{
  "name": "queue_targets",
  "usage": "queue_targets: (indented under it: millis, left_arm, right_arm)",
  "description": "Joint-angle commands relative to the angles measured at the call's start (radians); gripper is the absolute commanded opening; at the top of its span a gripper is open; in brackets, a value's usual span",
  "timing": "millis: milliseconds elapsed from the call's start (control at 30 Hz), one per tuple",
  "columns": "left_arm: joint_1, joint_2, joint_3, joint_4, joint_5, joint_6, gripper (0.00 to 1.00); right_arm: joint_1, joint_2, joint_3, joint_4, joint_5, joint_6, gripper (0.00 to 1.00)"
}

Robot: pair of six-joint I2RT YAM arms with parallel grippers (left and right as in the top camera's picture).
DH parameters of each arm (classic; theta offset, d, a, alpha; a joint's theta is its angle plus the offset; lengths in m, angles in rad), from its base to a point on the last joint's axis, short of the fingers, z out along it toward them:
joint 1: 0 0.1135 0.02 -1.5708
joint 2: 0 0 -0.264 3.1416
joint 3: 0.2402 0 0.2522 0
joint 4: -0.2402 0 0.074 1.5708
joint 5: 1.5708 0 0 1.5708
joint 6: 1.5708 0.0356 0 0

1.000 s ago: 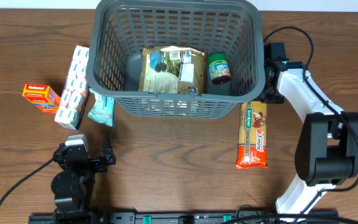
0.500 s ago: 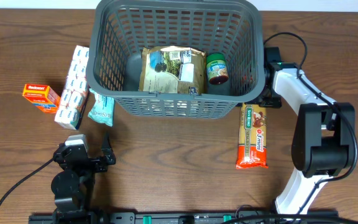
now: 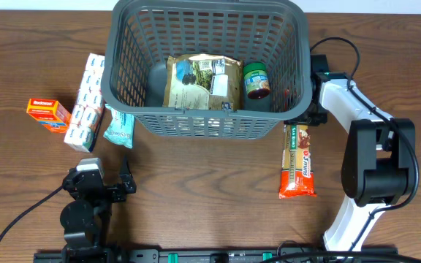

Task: Pack container
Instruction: 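Grasp the red spaghetti pack by its top end with the right gripper, then swing the spaghetti pack over the basket and lay it inside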

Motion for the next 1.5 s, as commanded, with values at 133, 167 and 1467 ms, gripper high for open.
queue_targets:
  millis: [133,167,1467]
  left_arm:
    - [0.006,-0.006,-0.022,-0.006,-0.005,0.013,0.98]
    - [0.006,-0.006,-0.022,-0.006,-0.005,0.013,0.99]
    - [0.006,-0.006,-0.022,-0.006,-0.005,0.013,0.98]
  right_arm:
    - [-0.011,0.072,0.078,-0.066,-0.04,0.033,0.04]
    - [-0.018,0.072,0.115,-0.094,-0.04,0.033,0.01]
    - [0.276,0.072,1.616,-0.3,0.118,-0.298,0.01]
